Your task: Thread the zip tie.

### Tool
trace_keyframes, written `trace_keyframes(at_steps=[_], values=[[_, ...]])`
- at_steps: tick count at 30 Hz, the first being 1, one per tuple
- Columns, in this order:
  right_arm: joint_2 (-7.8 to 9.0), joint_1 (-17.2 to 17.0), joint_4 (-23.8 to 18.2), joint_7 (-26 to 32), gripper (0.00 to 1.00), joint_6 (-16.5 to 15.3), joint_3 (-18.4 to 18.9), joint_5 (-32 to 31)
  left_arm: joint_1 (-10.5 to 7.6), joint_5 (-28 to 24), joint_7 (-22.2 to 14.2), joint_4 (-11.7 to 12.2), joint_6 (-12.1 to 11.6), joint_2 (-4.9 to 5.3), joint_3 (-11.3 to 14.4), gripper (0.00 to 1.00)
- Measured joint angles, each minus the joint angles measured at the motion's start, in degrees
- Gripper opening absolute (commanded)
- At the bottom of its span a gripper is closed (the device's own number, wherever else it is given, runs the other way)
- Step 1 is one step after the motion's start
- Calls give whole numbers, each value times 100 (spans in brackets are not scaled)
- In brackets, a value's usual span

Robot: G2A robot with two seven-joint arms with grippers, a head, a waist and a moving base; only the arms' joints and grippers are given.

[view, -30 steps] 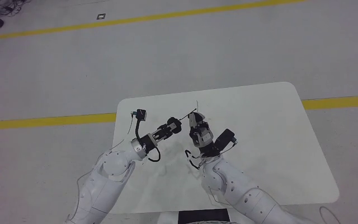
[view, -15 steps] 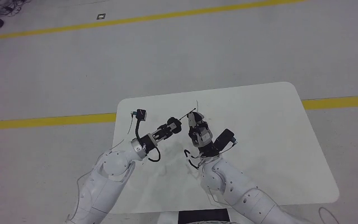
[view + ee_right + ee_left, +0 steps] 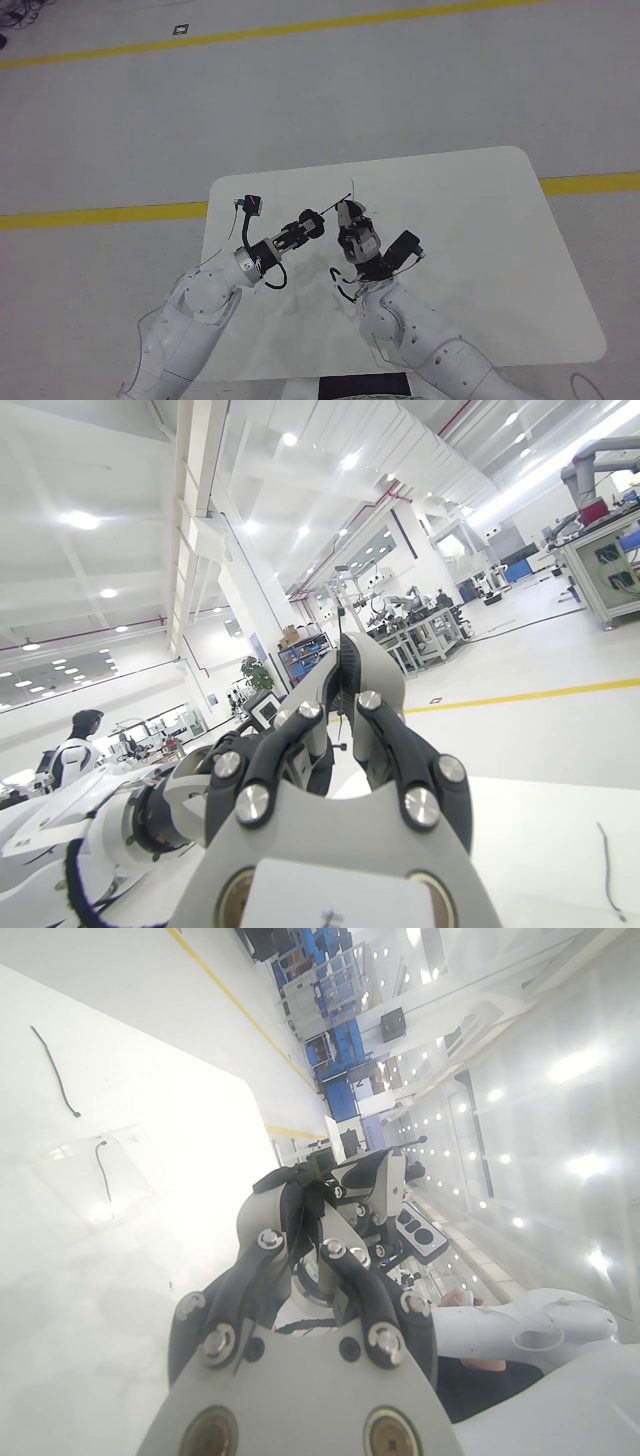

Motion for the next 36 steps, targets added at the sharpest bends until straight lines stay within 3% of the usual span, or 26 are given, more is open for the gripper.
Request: trace_keyframes(at_steps=[36], values=[[-144, -60, 113, 58, 0, -119, 204, -182, 0, 0, 0, 0, 0, 0, 0, 0]])
